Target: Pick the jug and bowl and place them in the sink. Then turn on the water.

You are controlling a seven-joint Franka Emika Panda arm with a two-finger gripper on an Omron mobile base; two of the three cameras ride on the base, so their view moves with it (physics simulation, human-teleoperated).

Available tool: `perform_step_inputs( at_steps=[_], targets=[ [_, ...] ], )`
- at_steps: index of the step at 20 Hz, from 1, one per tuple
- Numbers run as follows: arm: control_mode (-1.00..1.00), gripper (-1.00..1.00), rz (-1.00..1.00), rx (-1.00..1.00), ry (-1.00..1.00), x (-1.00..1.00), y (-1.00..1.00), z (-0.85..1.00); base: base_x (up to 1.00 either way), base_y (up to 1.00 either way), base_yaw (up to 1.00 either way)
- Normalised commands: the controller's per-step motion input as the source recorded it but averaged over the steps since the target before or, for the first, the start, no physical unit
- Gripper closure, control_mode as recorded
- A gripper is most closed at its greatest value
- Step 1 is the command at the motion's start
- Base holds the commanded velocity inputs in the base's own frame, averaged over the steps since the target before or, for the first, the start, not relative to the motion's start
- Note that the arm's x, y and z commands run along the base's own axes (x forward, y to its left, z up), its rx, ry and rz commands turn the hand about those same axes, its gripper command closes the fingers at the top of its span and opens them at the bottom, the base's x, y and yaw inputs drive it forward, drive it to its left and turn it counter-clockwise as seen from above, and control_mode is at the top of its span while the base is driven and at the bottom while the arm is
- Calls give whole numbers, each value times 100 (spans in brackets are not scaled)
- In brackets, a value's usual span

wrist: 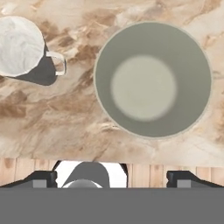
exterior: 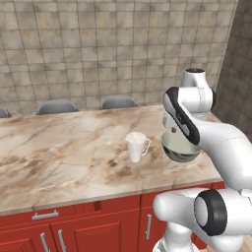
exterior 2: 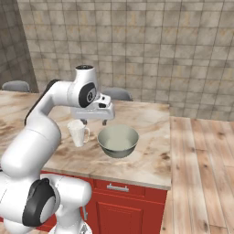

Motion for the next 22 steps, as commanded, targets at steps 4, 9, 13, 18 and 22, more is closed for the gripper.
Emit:
perform_step_inputs(
  at_steps=[4,9,13,18,22],
  targets=[
    [-100,-100,0,0,0,4,-2,-23,0,0,0],
    [-100,-100,1,0,0,8,0,-22,0,0,0],
    [-100,-100,0,0,0,19,0,-24,0,0,0],
    [-100,-100,0,0,0,18,0,-22,0,0,0],
    [-100,-100,0,0,0,18,0,-20,0,0,0]
  ],
)
